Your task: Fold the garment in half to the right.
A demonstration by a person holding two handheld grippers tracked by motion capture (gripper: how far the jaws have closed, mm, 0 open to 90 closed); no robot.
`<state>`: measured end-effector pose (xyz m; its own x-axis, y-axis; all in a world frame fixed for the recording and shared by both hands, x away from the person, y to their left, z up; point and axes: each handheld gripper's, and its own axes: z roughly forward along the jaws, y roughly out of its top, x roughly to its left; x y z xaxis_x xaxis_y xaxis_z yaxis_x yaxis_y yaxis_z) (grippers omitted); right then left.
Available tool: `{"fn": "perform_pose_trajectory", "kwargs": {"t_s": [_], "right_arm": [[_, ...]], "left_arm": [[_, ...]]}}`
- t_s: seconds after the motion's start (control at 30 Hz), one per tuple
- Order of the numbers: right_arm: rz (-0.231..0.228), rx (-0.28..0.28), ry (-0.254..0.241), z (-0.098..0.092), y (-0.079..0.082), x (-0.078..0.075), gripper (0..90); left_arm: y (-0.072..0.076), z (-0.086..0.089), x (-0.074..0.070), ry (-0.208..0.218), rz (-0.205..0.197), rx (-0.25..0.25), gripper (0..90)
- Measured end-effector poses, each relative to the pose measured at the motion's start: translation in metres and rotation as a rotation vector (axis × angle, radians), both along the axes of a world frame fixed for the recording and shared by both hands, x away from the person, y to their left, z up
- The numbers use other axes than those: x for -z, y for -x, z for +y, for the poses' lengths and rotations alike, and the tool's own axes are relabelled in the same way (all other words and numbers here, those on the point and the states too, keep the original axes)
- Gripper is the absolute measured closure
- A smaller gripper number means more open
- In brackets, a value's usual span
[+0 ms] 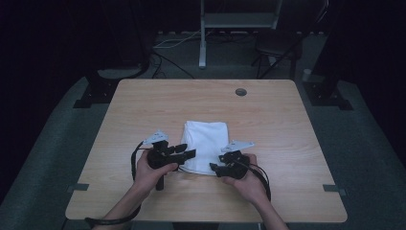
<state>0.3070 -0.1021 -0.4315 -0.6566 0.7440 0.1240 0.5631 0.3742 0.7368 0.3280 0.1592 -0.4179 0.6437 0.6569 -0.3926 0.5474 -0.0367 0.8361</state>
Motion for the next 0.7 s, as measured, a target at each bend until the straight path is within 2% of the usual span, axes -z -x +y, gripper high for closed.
{"fn": "perform_pose_trajectory", "kwargs": {"t_s": [0.07,0.17,0.2,0.3,0.33,0.37,0.4,0.47,0.5,0.6,0.7], "right_arm": [[0.006,0.006,-0.012,0.0,0.001,0.0,49.6],[0.011,0.014,-0.035,-0.001,0.001,-0.001,46.5],[0.011,0.018,-0.039,-0.001,0.001,-0.001,45.8],[0.006,0.033,-0.069,-0.003,0.002,-0.005,44.4],[0.011,0.033,-0.072,-0.004,0.002,-0.005,44.2],[0.014,0.031,-0.072,-0.005,0.003,-0.005,43.7],[0.019,0.027,-0.074,-0.005,0.003,-0.005,43.3],[0.025,0.023,-0.073,-0.006,0.004,-0.004,42.9],[0.027,0.023,-0.073,-0.007,0.006,-0.004,42.8],[0.019,0.028,-0.077,-0.011,0.007,-0.006,42.3],[0.02,0.036,-0.085,-0.013,0.008,-0.008,41.8]], "left_arm": [[0.0,0.004,-0.003,0.01,-0.018,-0.04,46.4],[0.0,0.006,-0.005,0.025,-0.03,-0.032,45.0],[0.001,0.005,-0.005,0.031,-0.033,-0.019,44.6],[0.001,-0.006,-0.002,0.041,-0.013,0.085,41.5],[0.0,-0.012,0.0,0.018,0.004,0.119,41.4],[0.0,-0.017,0.003,0.004,0.016,0.13,40.6],[-0.001,-0.02,0.004,-0.011,0.028,0.135,40.5],[-0.003,-0.026,0.01,-0.071,0.072,0.126,40.6],[-0.005,-0.027,0.013,-0.083,0.095,0.125,40.8],[-0.007,-0.026,0.019,-0.077,0.123,0.1,42.6],[-0.009,-0.023,0.021,-0.085,0.129,0.085,45.3]]}}
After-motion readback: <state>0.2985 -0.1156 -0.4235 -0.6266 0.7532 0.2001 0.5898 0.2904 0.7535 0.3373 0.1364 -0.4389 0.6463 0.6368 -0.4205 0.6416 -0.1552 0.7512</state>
